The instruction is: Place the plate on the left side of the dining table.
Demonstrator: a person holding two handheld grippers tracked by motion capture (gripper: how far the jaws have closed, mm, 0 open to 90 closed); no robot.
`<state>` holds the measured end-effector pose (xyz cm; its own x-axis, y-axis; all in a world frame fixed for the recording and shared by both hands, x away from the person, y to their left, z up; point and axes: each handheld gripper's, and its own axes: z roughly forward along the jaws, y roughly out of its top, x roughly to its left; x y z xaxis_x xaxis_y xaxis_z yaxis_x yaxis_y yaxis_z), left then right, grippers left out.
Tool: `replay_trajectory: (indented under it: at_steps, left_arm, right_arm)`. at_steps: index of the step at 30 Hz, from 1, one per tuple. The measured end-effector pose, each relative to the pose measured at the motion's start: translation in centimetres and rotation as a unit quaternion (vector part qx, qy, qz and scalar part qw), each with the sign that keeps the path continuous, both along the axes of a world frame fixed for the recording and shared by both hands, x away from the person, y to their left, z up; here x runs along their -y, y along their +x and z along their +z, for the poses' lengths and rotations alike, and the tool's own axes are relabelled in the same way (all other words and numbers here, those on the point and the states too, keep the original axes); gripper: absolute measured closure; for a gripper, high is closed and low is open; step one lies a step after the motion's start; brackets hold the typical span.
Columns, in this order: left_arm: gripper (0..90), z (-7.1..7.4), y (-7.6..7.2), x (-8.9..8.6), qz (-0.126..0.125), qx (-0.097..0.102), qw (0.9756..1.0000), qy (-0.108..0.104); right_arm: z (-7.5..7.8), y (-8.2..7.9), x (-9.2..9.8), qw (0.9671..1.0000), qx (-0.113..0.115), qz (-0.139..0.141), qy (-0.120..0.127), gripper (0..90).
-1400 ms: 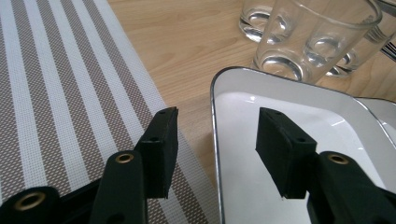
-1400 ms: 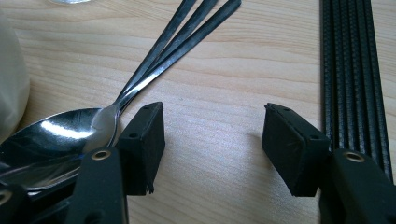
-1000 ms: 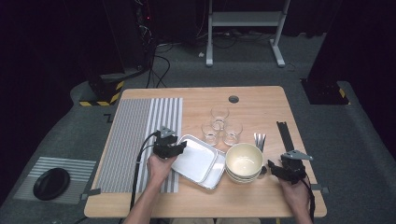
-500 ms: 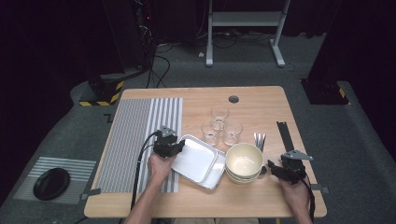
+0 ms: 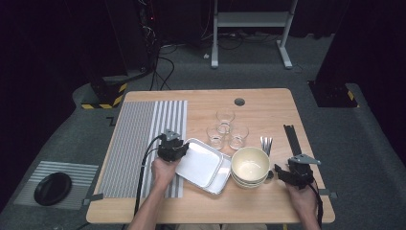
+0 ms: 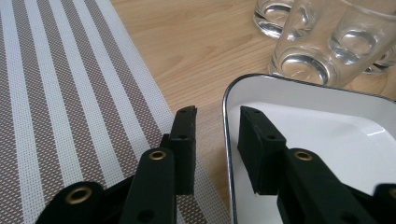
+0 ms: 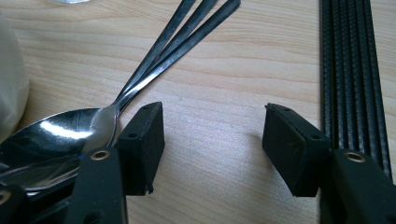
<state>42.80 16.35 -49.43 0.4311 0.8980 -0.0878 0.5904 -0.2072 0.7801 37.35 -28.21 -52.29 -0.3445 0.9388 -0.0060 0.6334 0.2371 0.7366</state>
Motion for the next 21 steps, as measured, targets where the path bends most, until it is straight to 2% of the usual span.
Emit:
replay_trajectory:
  at_steps: [8,13,19,21]
  left_arm:
    - [77.5,0.05,0.05,-0.28,-0.010,-0.010,0.9998,-0.013]
    - [83.6,0.01,0.02,-0.23,-0.011,-0.014,0.9998,-0.012]
    - [86.4,0.15,-0.03,-0.29,-0.014,-0.012,0.9997,-0.016]
    - [86.5,0.14,-0.13,-0.09,-0.003,-0.016,0.9996,-0.025]
  right_arm:
    - [0.00,0.00,0.00,1.0000,0.000,0.000,0.000,38.8]
    - [0.00,0.00,0.00,1.0000,0.000,0.000,0.000,38.7]
    - [0.00,0.00,0.01,1.0000,0.000,0.000,0.000,38.7]
    - [0.00,0.01,0.01,1.0000,0.000,0.000,0.000,38.7]
